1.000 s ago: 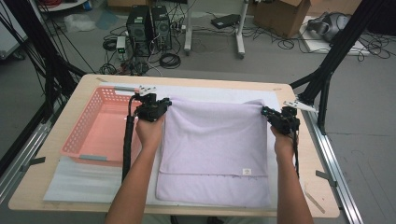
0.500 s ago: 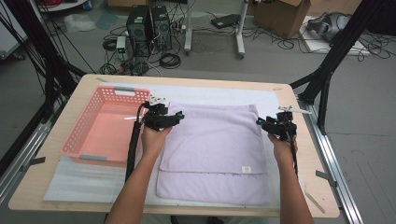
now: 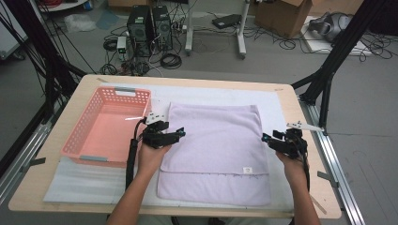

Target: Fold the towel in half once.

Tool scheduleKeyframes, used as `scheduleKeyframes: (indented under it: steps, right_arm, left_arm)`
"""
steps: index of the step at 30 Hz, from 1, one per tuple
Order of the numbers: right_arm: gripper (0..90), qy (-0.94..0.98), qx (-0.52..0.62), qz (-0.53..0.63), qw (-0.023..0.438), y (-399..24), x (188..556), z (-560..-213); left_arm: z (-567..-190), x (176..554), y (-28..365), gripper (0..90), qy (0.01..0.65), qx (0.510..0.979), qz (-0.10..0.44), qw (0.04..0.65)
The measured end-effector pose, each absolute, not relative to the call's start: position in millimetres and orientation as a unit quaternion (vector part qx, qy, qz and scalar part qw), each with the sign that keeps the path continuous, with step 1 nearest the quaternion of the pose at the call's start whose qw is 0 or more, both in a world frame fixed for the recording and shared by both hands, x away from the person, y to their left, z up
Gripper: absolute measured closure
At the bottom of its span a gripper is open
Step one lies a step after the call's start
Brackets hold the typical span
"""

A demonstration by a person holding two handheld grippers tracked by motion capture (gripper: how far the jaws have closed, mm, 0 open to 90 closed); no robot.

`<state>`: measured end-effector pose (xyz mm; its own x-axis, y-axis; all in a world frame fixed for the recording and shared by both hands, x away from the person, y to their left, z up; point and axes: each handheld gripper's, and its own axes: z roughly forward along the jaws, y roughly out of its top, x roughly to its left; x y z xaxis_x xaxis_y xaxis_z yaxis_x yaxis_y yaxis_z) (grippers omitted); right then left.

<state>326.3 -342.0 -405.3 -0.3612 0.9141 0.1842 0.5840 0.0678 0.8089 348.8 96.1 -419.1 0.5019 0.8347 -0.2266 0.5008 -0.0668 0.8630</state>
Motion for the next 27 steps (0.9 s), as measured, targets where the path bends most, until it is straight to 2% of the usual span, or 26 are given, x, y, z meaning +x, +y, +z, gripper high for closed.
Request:
scheduleKeyframes:
  steps: [9,17,24,27]
  right_arm:
    - [45.3,0.72,0.509,0.428,0.196,-347.2,283.9,-416.7]
    - [48.0,0.743,0.479,0.424,0.197,-339.6,248.2,-426.8]
    - [54.3,0.737,0.491,0.42,0.196,-347.5,227.9,-436.1]
    - [58.7,0.739,0.49,0.419,0.195,-347.5,224.8,-435.0]
  left_arm:
    - [-427.7,313.6,103.9,34.4,0.422,0.741,0.16,0.498]
    - [-441.6,284.5,119.9,40.4,0.42,0.752,0.159,0.482]
    - [-442.9,266.4,134.5,46.4,0.42,0.742,0.156,0.499]
    - [-445.3,263.1,137.7,51.6,0.426,0.745,0.143,0.494]
